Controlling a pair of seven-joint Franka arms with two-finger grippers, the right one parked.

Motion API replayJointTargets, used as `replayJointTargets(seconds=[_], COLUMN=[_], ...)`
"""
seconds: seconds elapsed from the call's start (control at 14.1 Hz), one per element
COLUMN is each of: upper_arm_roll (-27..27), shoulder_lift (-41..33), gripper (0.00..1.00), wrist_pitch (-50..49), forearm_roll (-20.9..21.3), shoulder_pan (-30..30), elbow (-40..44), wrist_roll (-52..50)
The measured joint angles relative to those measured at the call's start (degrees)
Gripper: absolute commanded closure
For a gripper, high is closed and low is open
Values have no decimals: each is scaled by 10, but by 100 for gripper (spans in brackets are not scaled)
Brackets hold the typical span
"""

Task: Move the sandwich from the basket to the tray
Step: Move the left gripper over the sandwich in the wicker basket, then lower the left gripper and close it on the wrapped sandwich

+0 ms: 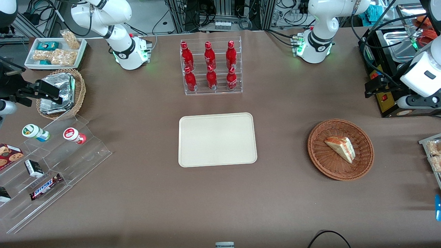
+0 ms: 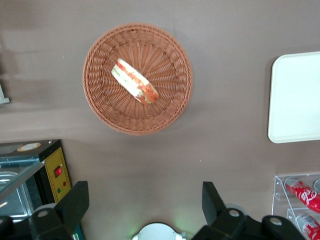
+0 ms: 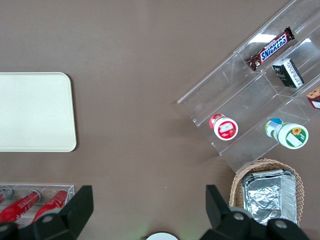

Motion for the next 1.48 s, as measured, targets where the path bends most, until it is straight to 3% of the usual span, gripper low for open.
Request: replayJointTargets(seconds=[0.49,0.85,1.2,1.48], upper_arm_roll=[0,4,15,15], shoulder_lift=[31,43,44,53], gripper=[0,0,0,0], wrist_pitch=[29,277,462,491], forearm_roll=[6,9,8,7], shoulder_pan=[1,9,47,55], elbow=[-65,-253,-367,-385], wrist_roll=[5,5,-11,-178])
